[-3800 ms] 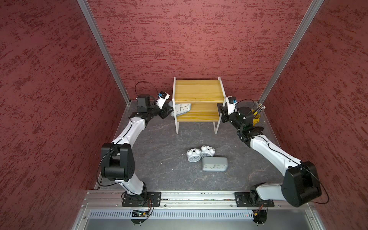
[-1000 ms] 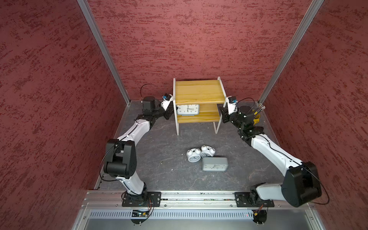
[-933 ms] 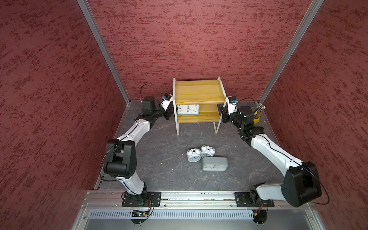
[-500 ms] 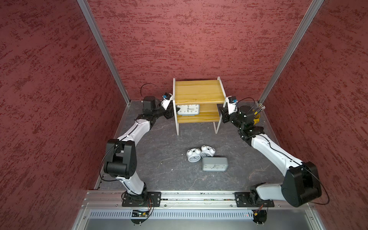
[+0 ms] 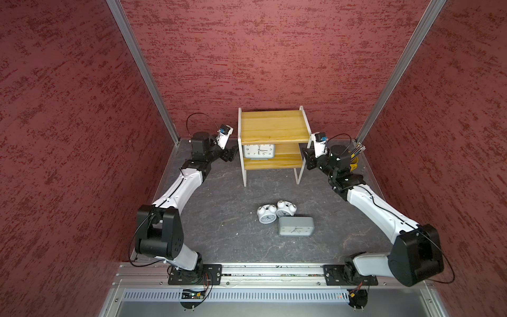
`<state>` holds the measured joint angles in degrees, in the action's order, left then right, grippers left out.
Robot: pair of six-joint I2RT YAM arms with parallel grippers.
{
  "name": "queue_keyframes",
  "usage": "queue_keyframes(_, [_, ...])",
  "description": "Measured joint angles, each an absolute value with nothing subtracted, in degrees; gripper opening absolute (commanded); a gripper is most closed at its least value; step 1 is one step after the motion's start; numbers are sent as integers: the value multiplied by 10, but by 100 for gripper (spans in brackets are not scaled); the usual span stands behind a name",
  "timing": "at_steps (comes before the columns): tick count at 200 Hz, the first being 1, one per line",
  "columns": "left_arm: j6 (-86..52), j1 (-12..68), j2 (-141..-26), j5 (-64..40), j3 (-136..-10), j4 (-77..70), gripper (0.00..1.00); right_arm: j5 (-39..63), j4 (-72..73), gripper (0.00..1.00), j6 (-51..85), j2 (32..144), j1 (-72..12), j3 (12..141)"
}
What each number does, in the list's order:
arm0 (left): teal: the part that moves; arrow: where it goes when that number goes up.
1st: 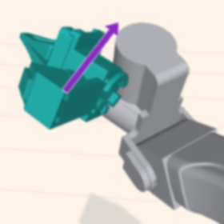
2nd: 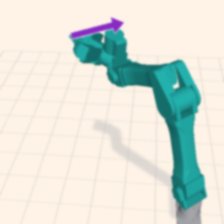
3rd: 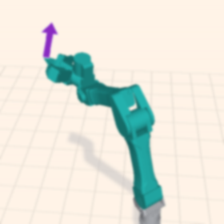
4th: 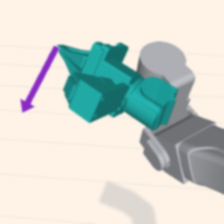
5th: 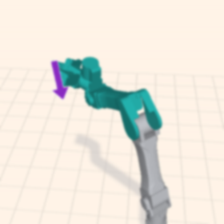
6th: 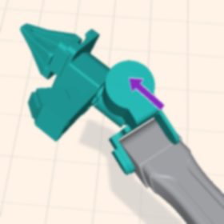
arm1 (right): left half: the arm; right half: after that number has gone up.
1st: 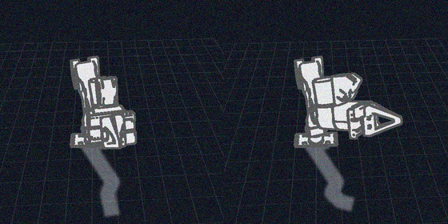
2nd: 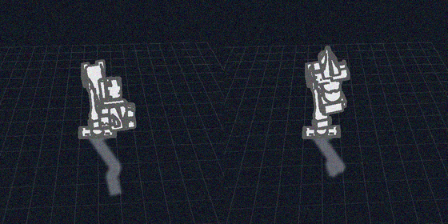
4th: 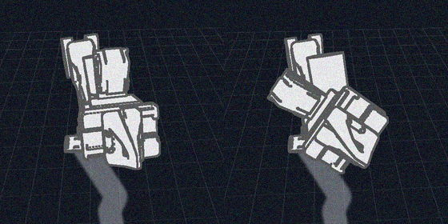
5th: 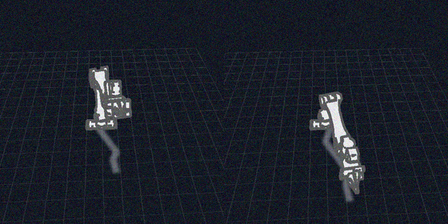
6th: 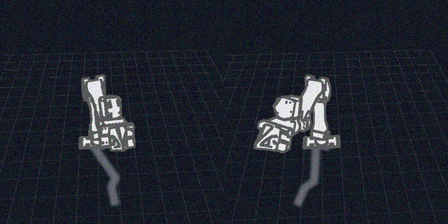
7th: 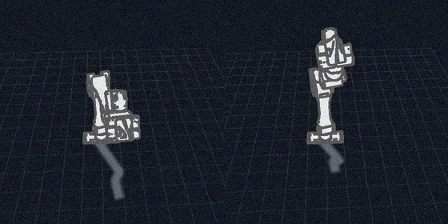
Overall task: Place the alarm clocks on the shelf by style
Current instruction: Place the alarm on the shelf, then pick up the alarm from the center of the board.
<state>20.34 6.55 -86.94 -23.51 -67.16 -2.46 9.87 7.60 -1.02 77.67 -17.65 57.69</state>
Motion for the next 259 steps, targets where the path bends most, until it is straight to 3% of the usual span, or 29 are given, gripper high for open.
queue_keyframes(84, [161,74,-699,-211,-608,48,82,87,40,72,-9,720,-177,575])
queue_keyframes(145, [126,107,-586,-251,-549,111,81,84,-10,73,-14,624,-177,524])
queue_keyframes(259, [153,298,-532,-307,-442,191,79,112,-116,74,26,465,-177,390])
